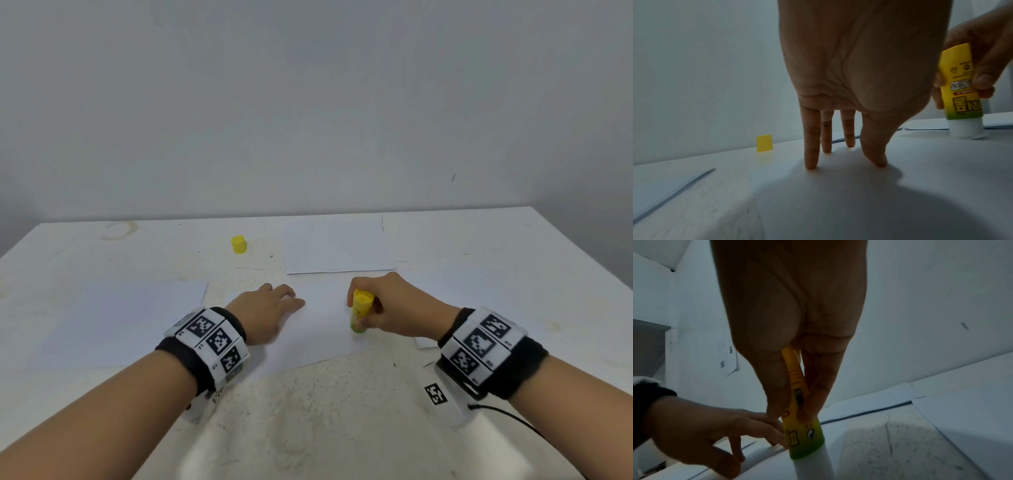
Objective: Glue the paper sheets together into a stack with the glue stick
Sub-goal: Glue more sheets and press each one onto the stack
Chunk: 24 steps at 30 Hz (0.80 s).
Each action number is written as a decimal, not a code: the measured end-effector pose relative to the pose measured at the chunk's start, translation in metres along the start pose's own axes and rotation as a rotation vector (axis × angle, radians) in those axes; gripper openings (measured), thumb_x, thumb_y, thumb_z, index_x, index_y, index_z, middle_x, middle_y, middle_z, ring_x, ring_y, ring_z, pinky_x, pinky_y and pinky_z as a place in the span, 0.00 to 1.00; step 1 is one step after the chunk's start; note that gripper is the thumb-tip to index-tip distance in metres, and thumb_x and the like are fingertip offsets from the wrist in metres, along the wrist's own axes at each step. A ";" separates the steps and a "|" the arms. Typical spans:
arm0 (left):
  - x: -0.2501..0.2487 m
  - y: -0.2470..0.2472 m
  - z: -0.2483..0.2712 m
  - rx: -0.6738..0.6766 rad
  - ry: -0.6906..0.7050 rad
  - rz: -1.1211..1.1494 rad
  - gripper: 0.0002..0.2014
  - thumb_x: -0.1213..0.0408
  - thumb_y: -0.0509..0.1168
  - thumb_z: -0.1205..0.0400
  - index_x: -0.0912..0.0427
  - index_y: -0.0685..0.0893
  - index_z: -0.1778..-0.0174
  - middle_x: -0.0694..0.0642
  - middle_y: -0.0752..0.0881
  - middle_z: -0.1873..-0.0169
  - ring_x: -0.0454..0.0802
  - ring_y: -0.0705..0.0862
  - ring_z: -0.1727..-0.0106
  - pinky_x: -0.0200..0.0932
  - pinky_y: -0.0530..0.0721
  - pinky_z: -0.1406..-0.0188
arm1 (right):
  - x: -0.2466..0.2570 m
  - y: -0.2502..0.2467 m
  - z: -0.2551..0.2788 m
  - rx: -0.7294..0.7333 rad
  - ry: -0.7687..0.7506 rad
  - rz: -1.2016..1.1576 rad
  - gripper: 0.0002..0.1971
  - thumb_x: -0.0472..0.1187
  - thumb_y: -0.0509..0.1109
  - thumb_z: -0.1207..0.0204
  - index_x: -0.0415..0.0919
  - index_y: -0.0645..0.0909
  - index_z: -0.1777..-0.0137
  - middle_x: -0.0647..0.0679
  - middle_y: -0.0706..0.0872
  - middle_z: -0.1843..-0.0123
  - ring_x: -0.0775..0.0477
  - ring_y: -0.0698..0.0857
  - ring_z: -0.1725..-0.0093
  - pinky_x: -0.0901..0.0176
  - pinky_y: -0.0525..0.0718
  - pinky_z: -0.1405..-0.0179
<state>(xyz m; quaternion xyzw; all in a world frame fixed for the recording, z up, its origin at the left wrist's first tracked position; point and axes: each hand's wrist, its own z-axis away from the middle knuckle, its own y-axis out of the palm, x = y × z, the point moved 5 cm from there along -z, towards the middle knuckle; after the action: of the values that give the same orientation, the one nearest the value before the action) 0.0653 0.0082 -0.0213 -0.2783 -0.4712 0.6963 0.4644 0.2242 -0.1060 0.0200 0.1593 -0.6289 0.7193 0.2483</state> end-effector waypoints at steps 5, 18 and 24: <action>0.003 -0.002 0.005 0.036 -0.023 0.026 0.34 0.46 0.66 0.20 0.47 0.61 0.20 0.51 0.65 0.26 0.52 0.71 0.31 0.45 0.77 0.43 | 0.002 -0.019 -0.001 0.023 0.021 -0.113 0.12 0.32 0.79 0.33 0.43 0.82 0.53 0.53 0.85 0.62 0.55 0.85 0.68 0.63 0.86 0.65; -0.018 -0.003 0.011 -0.013 0.038 0.041 0.35 0.41 0.63 0.20 0.49 0.62 0.20 0.54 0.63 0.26 0.51 0.68 0.28 0.47 0.78 0.40 | -0.012 -0.042 -0.041 -0.365 0.133 -0.419 0.12 0.31 0.78 0.32 0.37 0.81 0.52 0.44 0.87 0.61 0.47 0.88 0.67 0.58 0.89 0.61; -0.022 0.004 0.010 -0.011 -0.030 0.153 0.35 0.40 0.65 0.22 0.59 0.66 0.27 0.57 0.64 0.26 0.55 0.68 0.28 0.52 0.76 0.34 | -0.003 -0.026 -0.067 -0.300 0.088 -0.347 0.13 0.33 0.78 0.31 0.41 0.79 0.50 0.44 0.85 0.54 0.47 0.86 0.61 0.57 0.88 0.58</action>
<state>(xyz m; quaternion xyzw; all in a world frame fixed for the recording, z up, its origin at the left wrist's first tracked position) 0.0647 -0.0164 -0.0225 -0.3054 -0.4592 0.7315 0.4010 0.2465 -0.0383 0.0293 0.1948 -0.6806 0.5704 0.4164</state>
